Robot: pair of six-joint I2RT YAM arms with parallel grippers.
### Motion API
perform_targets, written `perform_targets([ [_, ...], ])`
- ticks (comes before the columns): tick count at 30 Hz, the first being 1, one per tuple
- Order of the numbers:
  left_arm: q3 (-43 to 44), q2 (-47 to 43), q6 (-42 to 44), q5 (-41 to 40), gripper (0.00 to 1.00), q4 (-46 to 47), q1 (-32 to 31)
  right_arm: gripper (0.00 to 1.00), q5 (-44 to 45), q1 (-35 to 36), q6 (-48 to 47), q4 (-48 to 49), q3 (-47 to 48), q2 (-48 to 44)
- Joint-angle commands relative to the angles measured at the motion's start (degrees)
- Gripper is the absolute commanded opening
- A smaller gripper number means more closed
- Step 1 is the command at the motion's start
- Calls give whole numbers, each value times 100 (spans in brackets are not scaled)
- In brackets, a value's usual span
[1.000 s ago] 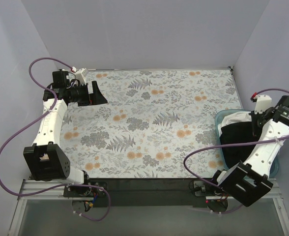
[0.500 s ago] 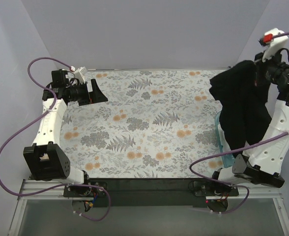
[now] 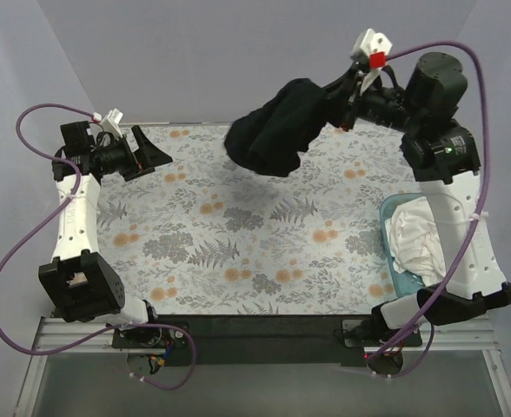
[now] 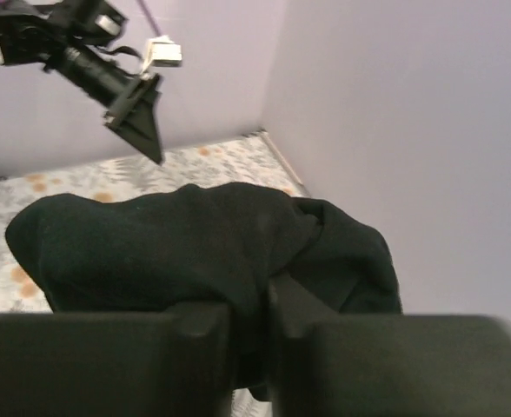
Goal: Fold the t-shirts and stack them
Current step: Move the tshirt to the center of the board, then flatten the tshirt out
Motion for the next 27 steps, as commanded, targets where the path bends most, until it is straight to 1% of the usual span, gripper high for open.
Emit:
perform_targets([
  [1,261,-357,85,393,94,-35,81,28,146,415,599,1092,-528,127],
  [2,296,-357,199,429,94,-106,81,46,512,406,713,1075,-756,127],
  [3,331,-357,435,429,94,-203,90,52,725,354,732,1014,-1011,49],
  [4,366,-366,612,351,94,-412,81,55,840,249,740,1013,-1718,-30],
  [5,367,-392,770,280,94,-493,81,61,867,-100,810,1022,-2056,-179],
  [6,332,-470,1155,175,94,-563,81,63,833,-321,837,1005,-2433,-232],
  [7,271,-532,1324,-69,94,-642,64,65,797,-524,811,952,-3011,-268],
  [8,131,-585,1482,-150,94,-669,55,67,719,-952,750,873,-3304,-285],
  [11,-185,-664,2080,-475,94,-810,-6,66,691,-1403,154,216,-3798,-128],
  [12,-265,-656,2186,-572,94,-836,-50,65,692,-1413,-14,-204,-3843,-23],
  [13,-362,-647,2274,-660,94,-862,-120,63,613,-1413,-250,-348,-3948,-5],
  [15,-599,-629,2538,-976,94,-880,-217,65,411,-1317,-323,-489,-4413,-57],
  [16,-661,-595,2608,-1047,94,-854,-278,65,445,-1221,-419,-490,-4571,-66],
  [17,-714,-559,2687,-1169,94,-845,-296,65,602,-941,-498,-481,-4834,-75],
  [21,-837,-296,2846,-1512,94,-959,-306,59,893,-263,-587,-455,-5091,196],
  [23,-925,-225,2872,-1749,94,-951,-323,58,1077,87,-473,-385,-5083,364],
  [25,-1074,-146,2899,-2056,94,-916,-323,56,1183,265,-333,-174,-5082,645],
  [27,-1127,-50,2899,-2154,94,-968,-323,55,1271,502,-121,63,-5074,952],
])
